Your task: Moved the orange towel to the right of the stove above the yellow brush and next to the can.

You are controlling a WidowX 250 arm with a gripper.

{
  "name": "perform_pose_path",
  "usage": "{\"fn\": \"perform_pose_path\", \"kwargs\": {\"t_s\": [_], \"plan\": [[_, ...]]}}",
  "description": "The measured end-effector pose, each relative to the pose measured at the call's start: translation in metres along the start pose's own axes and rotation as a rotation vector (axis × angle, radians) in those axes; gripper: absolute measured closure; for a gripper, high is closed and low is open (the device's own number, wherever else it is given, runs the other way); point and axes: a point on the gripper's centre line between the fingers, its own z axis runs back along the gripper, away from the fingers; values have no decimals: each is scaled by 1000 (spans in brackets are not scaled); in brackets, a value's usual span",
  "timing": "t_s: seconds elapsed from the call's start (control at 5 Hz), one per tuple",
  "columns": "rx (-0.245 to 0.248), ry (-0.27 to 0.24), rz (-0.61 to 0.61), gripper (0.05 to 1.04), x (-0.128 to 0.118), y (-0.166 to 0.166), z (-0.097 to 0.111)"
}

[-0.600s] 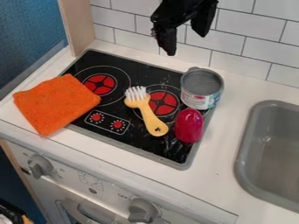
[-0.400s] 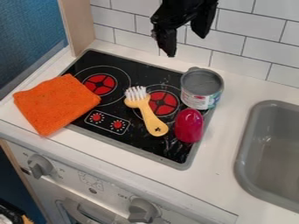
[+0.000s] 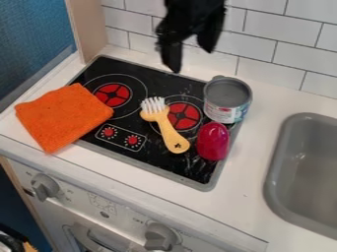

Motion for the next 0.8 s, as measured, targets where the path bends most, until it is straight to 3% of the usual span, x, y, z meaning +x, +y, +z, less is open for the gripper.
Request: {"fn": "perform_pose_path", "kwargs": {"t_s": [0.2,0.4,0.8], "plan": [[-10,7,102,84,23,25,7],[13,13,188,84,41,54,5],[116,-10,310,84,83,110,-30]]}}
